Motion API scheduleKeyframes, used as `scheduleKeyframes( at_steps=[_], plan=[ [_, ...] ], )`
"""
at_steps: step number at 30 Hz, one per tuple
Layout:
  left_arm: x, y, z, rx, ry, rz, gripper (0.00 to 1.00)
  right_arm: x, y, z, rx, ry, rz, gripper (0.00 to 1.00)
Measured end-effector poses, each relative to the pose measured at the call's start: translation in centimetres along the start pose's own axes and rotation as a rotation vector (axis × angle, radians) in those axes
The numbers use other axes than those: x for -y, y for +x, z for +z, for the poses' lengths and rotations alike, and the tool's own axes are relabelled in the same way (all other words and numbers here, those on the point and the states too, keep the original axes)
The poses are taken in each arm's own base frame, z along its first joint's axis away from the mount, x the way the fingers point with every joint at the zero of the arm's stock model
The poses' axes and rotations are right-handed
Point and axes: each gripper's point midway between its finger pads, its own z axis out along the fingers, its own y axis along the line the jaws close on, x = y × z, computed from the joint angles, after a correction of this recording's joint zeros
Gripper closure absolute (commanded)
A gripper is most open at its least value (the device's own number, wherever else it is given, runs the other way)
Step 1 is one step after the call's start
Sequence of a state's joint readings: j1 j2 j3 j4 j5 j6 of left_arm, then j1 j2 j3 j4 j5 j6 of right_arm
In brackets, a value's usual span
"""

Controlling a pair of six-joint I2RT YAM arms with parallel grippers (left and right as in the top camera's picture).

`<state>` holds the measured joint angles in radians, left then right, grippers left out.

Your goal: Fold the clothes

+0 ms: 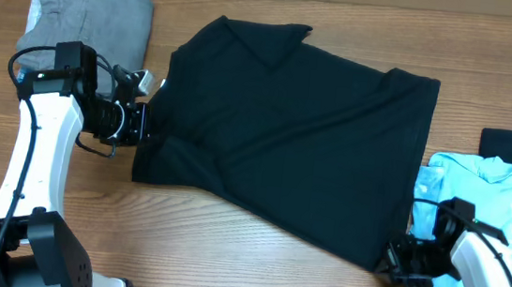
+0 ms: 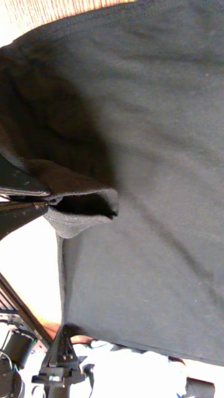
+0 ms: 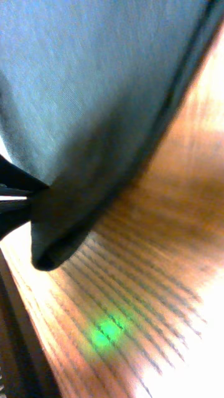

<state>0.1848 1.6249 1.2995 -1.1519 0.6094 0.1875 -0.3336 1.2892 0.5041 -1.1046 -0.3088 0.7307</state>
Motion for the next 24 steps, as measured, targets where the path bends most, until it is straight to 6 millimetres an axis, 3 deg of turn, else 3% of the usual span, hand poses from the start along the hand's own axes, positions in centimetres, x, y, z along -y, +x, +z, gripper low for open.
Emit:
scheduleKeyframes(
  at_steps=[6, 12, 24],
  plan=[
    [0.4, -0.4, -0.9, 0.004, -0.01, 0.004, 0.96, -2.9, -1.3, -3.8, 0.11, -0.088, -0.091, 0.96],
    [1.0, -0.4, -0.6, -0.006, -0.01, 0.025, 0.96, -3.7, -2.2, -4.0, 0.152, -0.12, -0.115, 0.96],
    [4.3, 0.1, 1.6, -0.058, 0.005, 0.146, 0.96, -4.1, -2.5, -4.1, 0.165, -0.134, -0.12, 0.96]
  ],
)
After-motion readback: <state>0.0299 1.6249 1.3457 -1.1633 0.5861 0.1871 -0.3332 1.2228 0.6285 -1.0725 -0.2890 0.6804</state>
